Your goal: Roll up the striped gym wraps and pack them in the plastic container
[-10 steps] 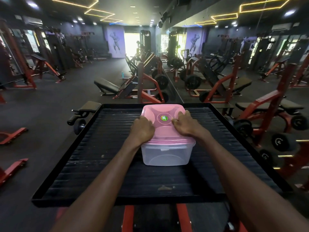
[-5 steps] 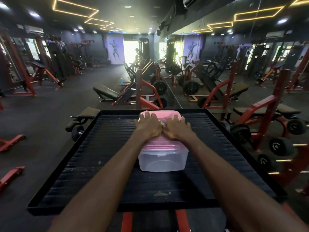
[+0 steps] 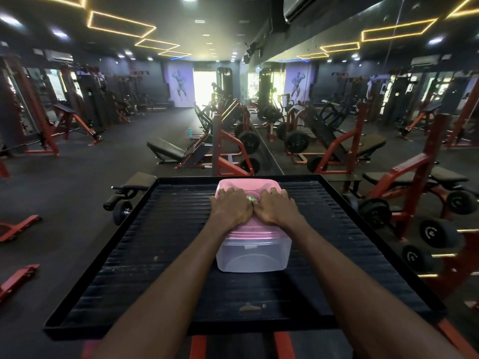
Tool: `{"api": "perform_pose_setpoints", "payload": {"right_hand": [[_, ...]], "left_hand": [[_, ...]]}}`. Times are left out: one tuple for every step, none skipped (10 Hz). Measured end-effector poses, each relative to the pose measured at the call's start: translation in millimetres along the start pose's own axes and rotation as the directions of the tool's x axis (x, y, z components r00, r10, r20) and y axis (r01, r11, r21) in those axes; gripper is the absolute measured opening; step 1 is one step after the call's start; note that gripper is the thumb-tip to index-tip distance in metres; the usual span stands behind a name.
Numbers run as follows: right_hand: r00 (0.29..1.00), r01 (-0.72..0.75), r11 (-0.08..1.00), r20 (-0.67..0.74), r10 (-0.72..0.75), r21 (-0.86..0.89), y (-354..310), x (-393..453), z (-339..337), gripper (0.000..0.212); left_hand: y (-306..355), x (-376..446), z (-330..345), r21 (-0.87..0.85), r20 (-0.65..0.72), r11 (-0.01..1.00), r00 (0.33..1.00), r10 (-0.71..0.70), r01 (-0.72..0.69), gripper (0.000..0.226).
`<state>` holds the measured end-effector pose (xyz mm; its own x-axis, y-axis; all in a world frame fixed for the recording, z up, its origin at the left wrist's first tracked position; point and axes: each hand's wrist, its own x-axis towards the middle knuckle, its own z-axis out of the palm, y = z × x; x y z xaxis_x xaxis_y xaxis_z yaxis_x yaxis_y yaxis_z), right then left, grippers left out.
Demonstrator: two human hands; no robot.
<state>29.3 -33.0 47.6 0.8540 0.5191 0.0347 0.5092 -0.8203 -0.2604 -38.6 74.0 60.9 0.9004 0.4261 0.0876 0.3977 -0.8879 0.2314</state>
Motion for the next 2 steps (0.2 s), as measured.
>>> {"api": "perform_pose_setpoints", "payload": {"right_hand": [[1.000,0.013,1.000,-0.004,-0.013,0.012,-2,1,-8,0.060],[0.998,0.015,0.999,-0.053,-0.013,0.036,-4,10,-20,0.052]], "left_hand": [[3,-2,-8,-0.022,-0.035,0.999,0.999,-0.025,0.024,0.043],[7,4,-21,-0.088,-0.089,0.996,0.996,-0.016,0.008,0.035]]}}
